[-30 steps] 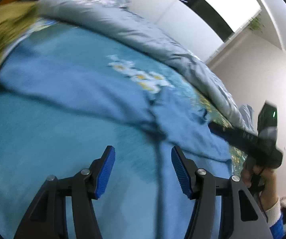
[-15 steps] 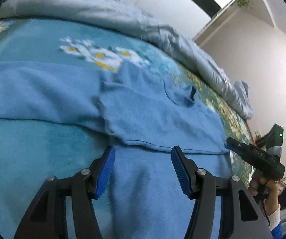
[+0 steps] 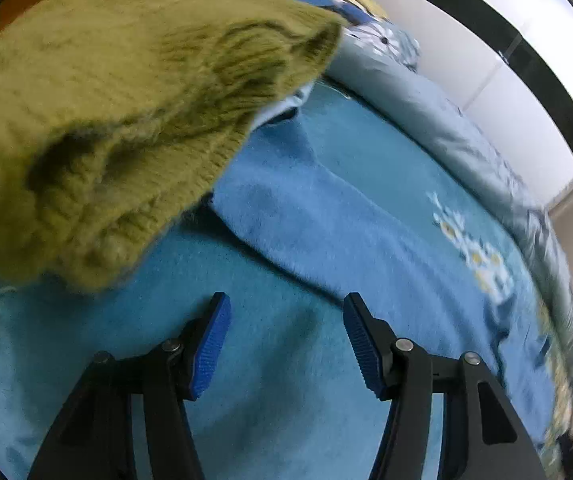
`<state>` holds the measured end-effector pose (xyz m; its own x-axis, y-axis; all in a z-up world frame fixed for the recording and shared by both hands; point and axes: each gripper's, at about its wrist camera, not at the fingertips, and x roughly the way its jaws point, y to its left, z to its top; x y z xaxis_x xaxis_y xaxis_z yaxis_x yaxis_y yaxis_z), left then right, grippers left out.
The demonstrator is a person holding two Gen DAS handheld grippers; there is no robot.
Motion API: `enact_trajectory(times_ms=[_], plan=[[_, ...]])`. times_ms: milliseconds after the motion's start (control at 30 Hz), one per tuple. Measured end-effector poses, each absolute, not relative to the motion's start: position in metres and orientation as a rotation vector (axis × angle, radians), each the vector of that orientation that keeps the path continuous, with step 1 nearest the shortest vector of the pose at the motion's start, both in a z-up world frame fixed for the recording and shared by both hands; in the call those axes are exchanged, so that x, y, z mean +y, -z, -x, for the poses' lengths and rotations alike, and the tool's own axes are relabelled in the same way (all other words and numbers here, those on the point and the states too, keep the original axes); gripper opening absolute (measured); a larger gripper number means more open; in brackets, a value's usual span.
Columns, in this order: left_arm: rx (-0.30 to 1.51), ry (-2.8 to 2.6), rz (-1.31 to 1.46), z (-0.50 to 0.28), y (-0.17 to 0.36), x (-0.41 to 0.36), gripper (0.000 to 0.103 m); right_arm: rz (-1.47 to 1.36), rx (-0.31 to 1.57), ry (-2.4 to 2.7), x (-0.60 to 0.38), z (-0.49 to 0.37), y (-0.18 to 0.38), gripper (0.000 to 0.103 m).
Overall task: Fold clothes
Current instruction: 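Grasp the folded shirt edge with the left tool and lift it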
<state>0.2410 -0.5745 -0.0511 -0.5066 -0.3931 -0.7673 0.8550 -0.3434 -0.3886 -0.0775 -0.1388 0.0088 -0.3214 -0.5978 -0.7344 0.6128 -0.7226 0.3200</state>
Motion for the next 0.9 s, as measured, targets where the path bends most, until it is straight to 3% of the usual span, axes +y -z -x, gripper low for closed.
enact_trajectory(times_ms=[200,233,267,333,567,733,900], plan=[[1.011,1.904,-0.684,-0.222,0.054,-0.585,0.060,-1.153,0.030,2.045,-0.144,0.071,-0.009,0.037],[0.995,1.919,-0.674,-0.220,0.052,-0.584,0.052,-1.150,0.029,2.044,-0.143,0.071,-0.010,0.037],[0.978,1.936,-0.664,-0.217,0.050,-0.583,0.027,-1.146,0.031,2.045,-0.142,0.070,-0.010,0.037],[0.951,1.932,-0.674,-0.212,0.048,-0.584,0.004,-1.144,0.030,2.051,-0.138,0.071,-0.011,0.037],[0.808,2.079,-0.603,-0.192,-0.004,-0.557,0.004,-1.136,-0.005,2.064,-0.119,0.077,-0.014,0.037],[0.574,2.361,-0.554,-0.123,-0.080,-0.489,0.004,-1.134,-0.026,2.077,-0.105,0.082,-0.014,0.037],[0.422,2.613,-0.633,-0.056,-0.109,-0.403,0.004,-1.136,-0.047,2.091,-0.087,0.085,-0.013,0.037]])
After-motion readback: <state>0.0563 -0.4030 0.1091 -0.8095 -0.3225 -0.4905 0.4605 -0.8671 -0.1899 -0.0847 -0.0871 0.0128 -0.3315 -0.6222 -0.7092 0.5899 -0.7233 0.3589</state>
